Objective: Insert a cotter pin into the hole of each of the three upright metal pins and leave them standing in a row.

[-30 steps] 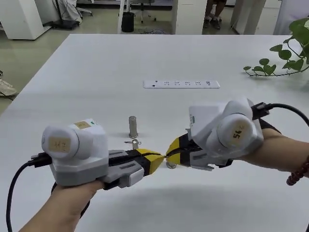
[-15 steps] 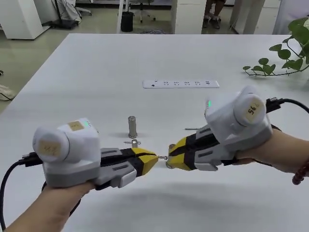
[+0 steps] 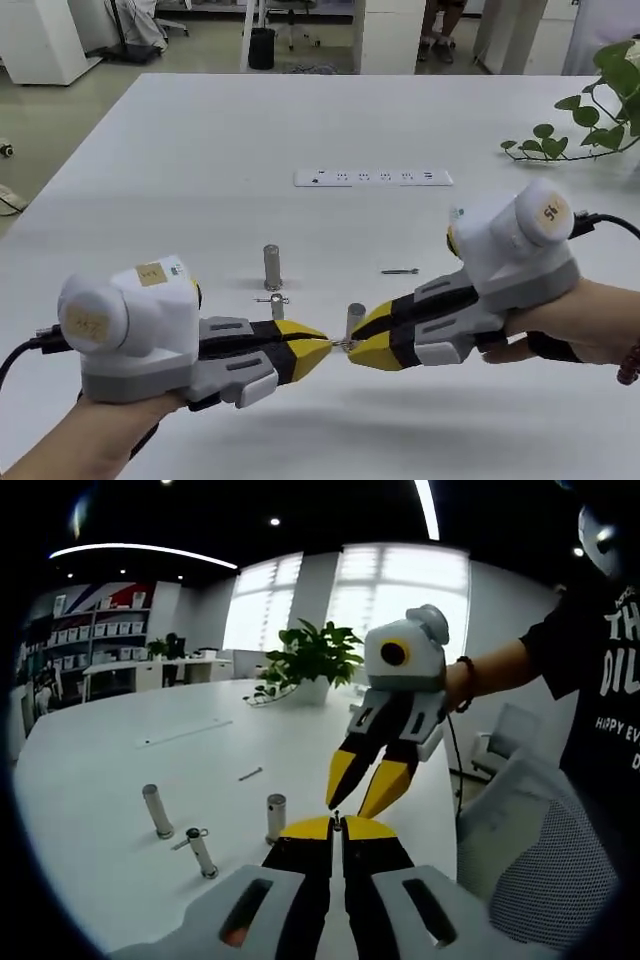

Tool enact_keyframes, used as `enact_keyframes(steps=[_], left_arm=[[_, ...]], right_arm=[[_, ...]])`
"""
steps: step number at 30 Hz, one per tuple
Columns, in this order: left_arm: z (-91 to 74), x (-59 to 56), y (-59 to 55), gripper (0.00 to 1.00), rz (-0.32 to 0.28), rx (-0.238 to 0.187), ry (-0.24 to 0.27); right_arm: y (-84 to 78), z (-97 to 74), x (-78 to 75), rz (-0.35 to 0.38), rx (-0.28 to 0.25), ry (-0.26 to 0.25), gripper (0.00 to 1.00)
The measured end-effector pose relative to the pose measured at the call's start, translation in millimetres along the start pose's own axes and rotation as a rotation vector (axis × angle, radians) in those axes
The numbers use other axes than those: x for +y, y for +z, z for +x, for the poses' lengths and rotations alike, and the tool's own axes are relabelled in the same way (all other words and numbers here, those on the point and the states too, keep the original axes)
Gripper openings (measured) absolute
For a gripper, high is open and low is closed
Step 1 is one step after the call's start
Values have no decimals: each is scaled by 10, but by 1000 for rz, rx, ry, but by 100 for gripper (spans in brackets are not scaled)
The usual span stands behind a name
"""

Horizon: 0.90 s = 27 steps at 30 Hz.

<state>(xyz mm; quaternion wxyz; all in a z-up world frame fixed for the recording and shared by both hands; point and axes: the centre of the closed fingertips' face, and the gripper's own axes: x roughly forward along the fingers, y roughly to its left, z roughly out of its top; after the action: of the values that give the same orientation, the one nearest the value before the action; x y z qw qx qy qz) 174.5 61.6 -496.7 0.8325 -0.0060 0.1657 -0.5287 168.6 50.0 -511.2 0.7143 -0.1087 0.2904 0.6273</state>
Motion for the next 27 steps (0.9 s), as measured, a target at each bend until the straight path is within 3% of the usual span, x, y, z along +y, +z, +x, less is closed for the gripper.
enact_keyframes(steps=[8, 16, 22, 27], left_arm=[[14, -116, 37, 0, -8, -17, -64], [12, -175, 19, 0, -17, -19, -95], [4, -179, -2, 0, -22, -17, -91], [5, -186, -33, 0, -23, -13, -87]], right_arm=[[-11, 18, 124, -10, -7, 59, 9], [-29, 32, 158, -33, 3, 73, 1], [-25, 22, 159, -37, 6, 80, 0], [-52, 23, 158, -85, 31, 82, 0]])
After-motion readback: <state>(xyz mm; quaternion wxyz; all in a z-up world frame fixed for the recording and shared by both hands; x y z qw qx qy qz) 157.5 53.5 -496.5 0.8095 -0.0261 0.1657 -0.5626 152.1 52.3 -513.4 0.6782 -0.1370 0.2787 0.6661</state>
